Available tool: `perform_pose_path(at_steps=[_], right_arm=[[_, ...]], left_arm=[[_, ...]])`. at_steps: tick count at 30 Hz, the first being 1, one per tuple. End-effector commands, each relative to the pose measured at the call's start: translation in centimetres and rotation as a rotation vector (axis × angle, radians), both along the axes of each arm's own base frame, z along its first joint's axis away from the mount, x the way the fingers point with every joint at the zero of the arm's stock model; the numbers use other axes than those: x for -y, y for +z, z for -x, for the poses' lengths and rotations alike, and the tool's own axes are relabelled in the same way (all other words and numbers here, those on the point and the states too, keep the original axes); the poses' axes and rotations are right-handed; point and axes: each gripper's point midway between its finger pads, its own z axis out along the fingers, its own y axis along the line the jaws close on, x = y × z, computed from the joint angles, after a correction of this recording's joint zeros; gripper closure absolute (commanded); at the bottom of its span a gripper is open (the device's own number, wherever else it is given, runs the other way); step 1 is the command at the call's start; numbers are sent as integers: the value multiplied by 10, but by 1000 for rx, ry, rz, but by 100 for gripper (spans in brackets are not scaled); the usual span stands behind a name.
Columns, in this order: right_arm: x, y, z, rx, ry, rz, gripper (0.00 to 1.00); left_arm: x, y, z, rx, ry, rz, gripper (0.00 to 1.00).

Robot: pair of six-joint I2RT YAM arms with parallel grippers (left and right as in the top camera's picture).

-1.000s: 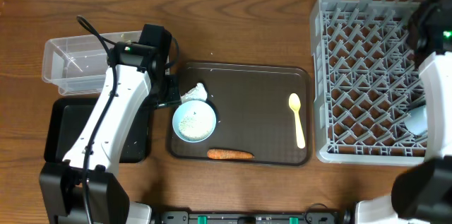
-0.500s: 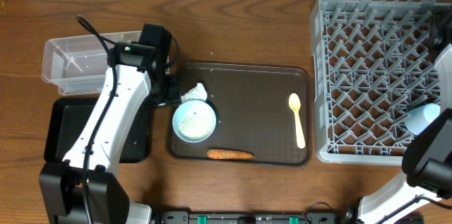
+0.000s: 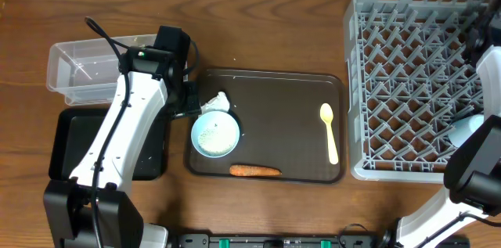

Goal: Sort waste into correct bins and load items into the dishwasher rack
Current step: 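Lift the blue plate and stand it in the dish rack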

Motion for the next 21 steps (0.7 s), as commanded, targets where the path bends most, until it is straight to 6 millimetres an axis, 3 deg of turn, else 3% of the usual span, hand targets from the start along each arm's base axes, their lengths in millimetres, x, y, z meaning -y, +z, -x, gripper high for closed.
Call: perform_pose_path(at_steps=[1,3,6,11,16,21], right_arm=[[-28,-66,-20,-4,121,-240,93],[-43,-82,-20,-42,170,-340,84],[-64,-103,-18,-82,228,-482,79],[-86,-117,-9,-125,267,-616,62],[-100,-107,-4,-109,302,-683,56],[-115,-69,-7,1,381,-714,32]], left_arm=[[-3,5,2,15,10,-5,44],[-3,5,2,15,10,-6,43],[-3,5,2,15,10,-6,43],[-3,5,2,15,10,-6,43],[-3,5,2,15,10,-6,43],[-3,5,2,15,10,-6,43]])
